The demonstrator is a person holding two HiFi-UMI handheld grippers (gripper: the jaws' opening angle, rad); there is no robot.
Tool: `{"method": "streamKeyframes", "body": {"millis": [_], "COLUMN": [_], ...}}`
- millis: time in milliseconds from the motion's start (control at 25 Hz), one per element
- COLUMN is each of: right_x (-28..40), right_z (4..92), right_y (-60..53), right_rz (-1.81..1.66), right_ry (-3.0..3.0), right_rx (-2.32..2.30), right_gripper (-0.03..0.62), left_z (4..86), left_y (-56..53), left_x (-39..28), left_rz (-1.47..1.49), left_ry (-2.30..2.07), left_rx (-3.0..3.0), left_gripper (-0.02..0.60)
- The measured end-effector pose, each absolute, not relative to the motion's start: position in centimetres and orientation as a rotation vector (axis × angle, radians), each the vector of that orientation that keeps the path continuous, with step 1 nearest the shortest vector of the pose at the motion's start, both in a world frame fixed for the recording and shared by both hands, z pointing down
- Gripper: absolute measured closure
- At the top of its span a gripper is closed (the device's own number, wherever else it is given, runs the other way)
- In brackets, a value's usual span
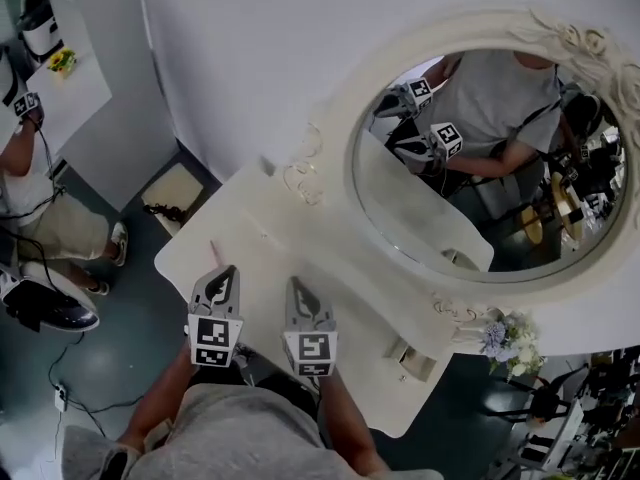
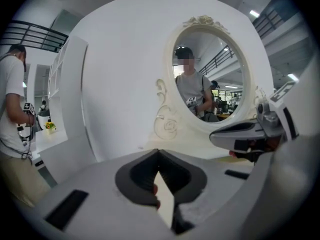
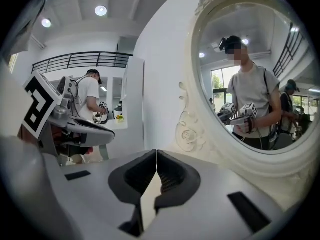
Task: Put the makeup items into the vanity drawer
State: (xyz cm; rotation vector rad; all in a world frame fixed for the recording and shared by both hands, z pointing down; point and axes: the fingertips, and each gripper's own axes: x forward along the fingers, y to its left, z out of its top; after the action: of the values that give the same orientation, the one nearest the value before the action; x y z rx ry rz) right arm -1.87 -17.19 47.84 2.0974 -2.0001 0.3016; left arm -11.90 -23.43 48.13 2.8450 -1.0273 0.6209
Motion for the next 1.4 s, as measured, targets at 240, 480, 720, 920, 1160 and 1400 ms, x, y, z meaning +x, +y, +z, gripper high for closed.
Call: {"method": "streamKeyframes", "body": {"millis": [240, 480, 720, 920, 1160, 1400], "right_x": [-6.0, -9.7, -11.8, -12.8, -14.2, -15.4], "right_z": [50.6, 53.5, 56.9, 60.0, 63.0, 66.4], "right_y": [-20.8, -23.9, -26.0, -28.0, -29.7, -31.4], "right_rz": [0.365, 0.410, 0.477, 0.512, 0.586, 0.700], "right_ry": [-2.085, -2.155, -2.178, -2.176, -2.159, -2.142], "right_rx": [1.927, 1.795, 1.697, 1.646, 1.571, 1.473], "right_gripper": [0.579, 0.579, 0.579, 0.579, 0.576, 0.422], "left_z": [50.6, 53.5, 56.3, 58.3, 60.1, 61.1], "left_y": [-25.6, -27.3, -28.1, -29.6, -30.4, -31.0], "left_x": [-16.4, -20.3, -22.5, -23.4, -24.5, -25.1], "left_rz": [0.665, 0.706, 0.751, 0.764, 0.776, 0.784], "left_ry": [-1.153, -1.239, -1.278, -1.291, -1.304, -1.308], "left_rx": [2.712, 2.607, 2.527, 2.496, 2.446, 2.419], "left_gripper": [0.580, 0.580, 0.580, 0.580, 0.580, 0.580]}}
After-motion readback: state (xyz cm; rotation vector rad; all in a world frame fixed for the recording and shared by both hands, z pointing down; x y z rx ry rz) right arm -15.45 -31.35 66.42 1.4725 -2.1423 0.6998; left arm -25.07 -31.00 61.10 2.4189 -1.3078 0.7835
